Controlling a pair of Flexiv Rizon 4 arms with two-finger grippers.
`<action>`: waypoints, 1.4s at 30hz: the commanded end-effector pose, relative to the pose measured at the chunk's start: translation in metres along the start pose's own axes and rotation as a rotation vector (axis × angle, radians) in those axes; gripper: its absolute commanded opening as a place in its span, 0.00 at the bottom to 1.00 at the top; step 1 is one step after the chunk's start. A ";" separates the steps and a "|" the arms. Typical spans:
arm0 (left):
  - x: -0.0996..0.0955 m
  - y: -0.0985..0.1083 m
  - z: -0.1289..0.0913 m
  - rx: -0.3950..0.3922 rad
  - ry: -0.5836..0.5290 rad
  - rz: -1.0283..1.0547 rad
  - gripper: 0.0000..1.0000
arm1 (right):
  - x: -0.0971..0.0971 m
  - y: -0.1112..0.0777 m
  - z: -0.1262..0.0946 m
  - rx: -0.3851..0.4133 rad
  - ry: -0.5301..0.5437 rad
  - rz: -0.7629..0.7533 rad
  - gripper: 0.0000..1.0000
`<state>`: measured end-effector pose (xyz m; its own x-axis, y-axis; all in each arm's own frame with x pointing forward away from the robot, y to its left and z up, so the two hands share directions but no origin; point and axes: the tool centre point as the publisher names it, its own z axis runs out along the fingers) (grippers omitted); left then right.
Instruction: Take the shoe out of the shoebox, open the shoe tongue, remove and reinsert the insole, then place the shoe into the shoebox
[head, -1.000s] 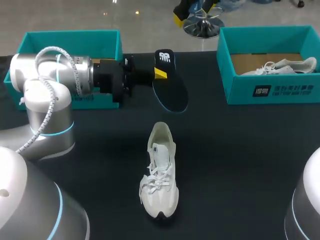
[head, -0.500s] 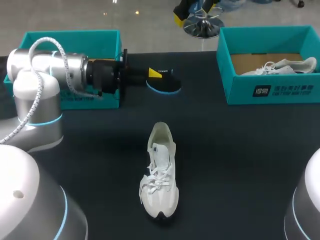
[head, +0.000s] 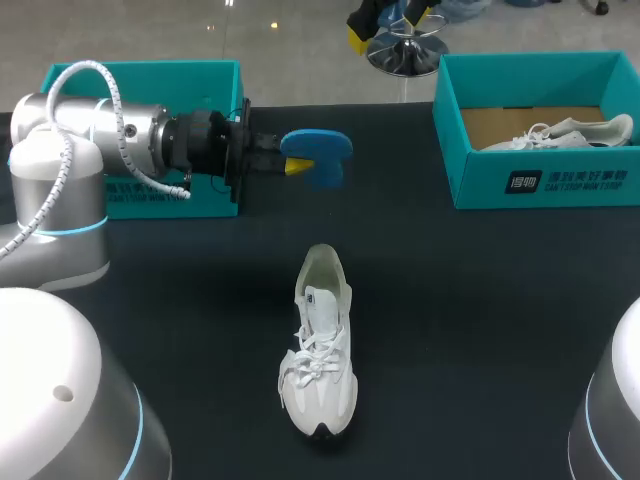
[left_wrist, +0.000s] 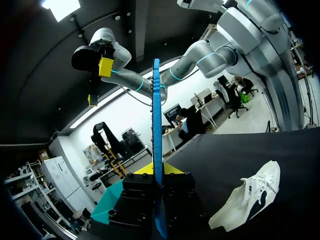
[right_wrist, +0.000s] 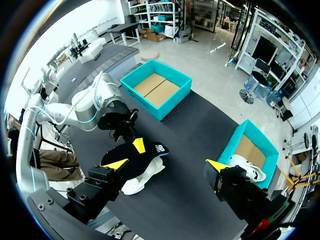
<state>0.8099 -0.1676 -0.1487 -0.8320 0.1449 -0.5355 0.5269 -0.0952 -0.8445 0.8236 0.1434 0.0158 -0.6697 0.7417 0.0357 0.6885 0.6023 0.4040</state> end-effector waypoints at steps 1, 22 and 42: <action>-0.007 0.008 -0.003 0.020 0.029 -0.029 0.00 | 0.000 0.001 0.001 0.001 -0.001 0.002 1.00; 0.008 -0.009 0.002 0.119 0.057 -0.665 0.00 | 0.000 0.001 0.001 0.001 -0.001 0.002 1.00; 0.012 -0.010 -0.017 0.217 0.181 -0.999 0.00 | 0.000 0.001 0.001 0.001 -0.001 0.002 1.00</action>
<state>0.7875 -0.1480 -0.1383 -0.8799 0.3117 0.3587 -0.3833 -0.0193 -0.9234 0.8236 0.1434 0.0158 -0.6695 0.7419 0.0355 0.6887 0.6021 0.4040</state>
